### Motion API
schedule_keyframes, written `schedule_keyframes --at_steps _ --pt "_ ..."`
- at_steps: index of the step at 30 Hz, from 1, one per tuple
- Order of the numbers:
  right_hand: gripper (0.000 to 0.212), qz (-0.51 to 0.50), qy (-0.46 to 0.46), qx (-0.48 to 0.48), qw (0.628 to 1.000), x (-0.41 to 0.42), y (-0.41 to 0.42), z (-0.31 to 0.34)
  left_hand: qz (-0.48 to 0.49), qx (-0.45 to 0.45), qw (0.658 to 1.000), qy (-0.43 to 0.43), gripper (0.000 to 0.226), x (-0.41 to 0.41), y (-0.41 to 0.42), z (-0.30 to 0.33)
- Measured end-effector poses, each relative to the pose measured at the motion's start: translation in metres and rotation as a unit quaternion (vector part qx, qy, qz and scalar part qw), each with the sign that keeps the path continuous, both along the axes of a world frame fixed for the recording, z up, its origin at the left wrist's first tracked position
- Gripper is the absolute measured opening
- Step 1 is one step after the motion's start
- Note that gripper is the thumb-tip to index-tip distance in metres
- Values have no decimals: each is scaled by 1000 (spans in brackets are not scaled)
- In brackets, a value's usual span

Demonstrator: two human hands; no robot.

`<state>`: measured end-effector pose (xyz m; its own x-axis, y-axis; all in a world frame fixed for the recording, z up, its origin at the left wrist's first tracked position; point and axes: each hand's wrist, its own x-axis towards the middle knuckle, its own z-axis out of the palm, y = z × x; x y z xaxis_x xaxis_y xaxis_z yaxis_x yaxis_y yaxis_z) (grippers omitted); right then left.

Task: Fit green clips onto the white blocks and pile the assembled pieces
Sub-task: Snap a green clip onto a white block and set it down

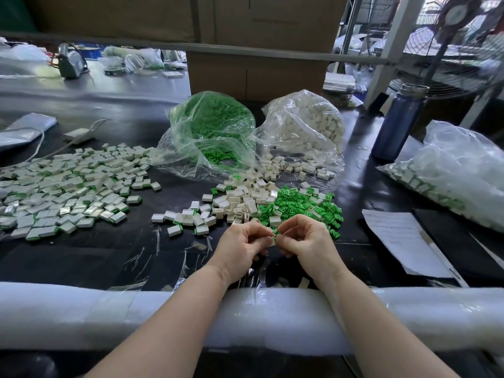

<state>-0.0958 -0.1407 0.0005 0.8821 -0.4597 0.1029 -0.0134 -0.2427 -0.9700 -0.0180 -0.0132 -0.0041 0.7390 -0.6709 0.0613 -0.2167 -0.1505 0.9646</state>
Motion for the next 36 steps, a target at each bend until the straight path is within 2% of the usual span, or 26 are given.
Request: schedule_keyframes --at_steps 23,28,33,36 --pt "20 53 30 6 998 -3 -1 3 -24 53 997 -50 10 -2 2 2" --pt "18 23 -7 39 999 -1 0 3 -2 9 999 -50 6 -2 -1 2" --pt "14 2 -15 71 997 1 0 2 -9 16 998 -62 22 -1 -2 -2" --pt "10 2 -23 100 995 1 -1 2 9 25 996 -87 14 0 -3 -5"
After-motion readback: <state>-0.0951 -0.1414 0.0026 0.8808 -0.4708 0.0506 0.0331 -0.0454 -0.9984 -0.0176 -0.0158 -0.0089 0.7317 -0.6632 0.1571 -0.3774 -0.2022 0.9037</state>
